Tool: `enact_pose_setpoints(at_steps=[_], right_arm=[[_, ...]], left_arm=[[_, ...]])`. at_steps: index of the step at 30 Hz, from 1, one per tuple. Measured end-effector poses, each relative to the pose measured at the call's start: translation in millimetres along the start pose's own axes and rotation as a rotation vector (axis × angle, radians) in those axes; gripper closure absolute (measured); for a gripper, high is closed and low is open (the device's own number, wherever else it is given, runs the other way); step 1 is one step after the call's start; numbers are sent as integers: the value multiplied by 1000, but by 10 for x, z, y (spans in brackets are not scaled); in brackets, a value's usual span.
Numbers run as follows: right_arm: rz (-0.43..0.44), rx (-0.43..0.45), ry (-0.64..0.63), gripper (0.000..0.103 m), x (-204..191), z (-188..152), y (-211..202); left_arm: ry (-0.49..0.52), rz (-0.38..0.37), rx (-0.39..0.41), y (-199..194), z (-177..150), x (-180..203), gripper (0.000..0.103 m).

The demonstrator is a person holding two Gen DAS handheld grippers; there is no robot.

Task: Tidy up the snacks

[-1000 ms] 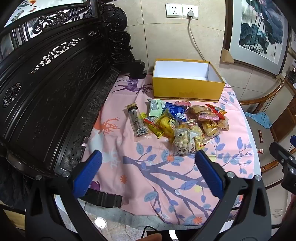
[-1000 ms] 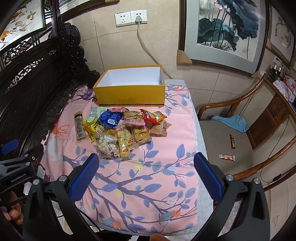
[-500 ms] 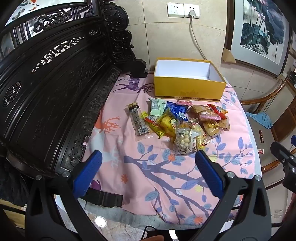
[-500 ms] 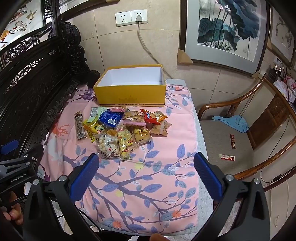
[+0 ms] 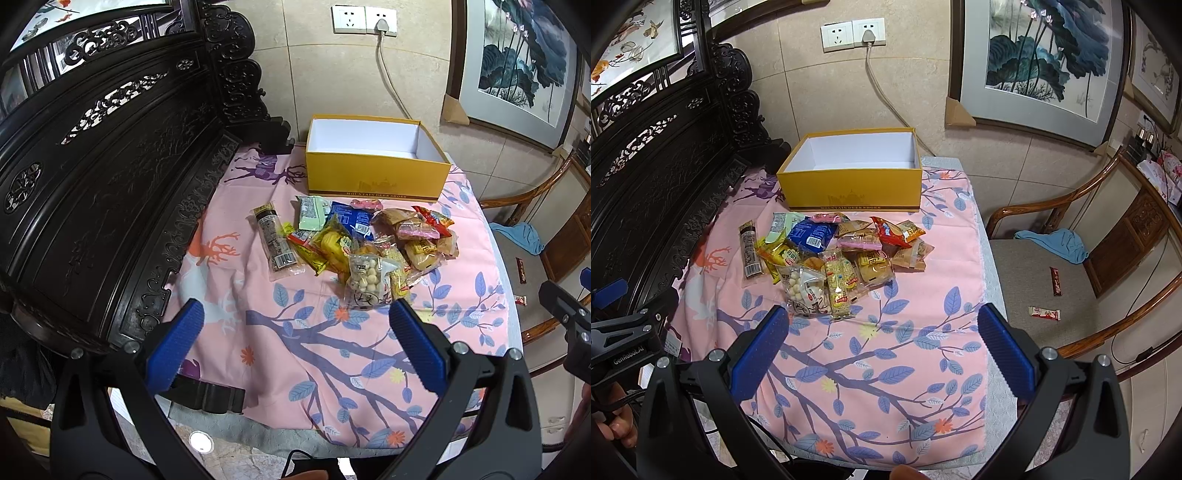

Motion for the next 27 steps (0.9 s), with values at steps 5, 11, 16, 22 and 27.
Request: enact_pose_setpoints(at_steps=[5,11,16,22,27], right_arm=[[1,0,0,1,3,3,1],[0,-2,0,1,8,7,3],[0,-1,0,1,5,7,8],[0,-1,0,1,1,7,13],[0,-1,-1,1,-3,6,13]], left_arm=[[-3,1,0,2,3,-4,2],[-1,0,1,9,-18,6,2],[-2,1,0,5,-16,6,2],[-2,1,0,5,-16,7,2],[-2,0,0,10,-15,6,2]])
Point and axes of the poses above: each gripper's, at about its wrist camera, not at the fingertips, and y roughly the way its jaws point, x to its right, z to its top, the point moved 2 cm from there along y, roughly the way its jaws point, and after that the axes turned 9 degrees about -z, right-handed, at the moved point
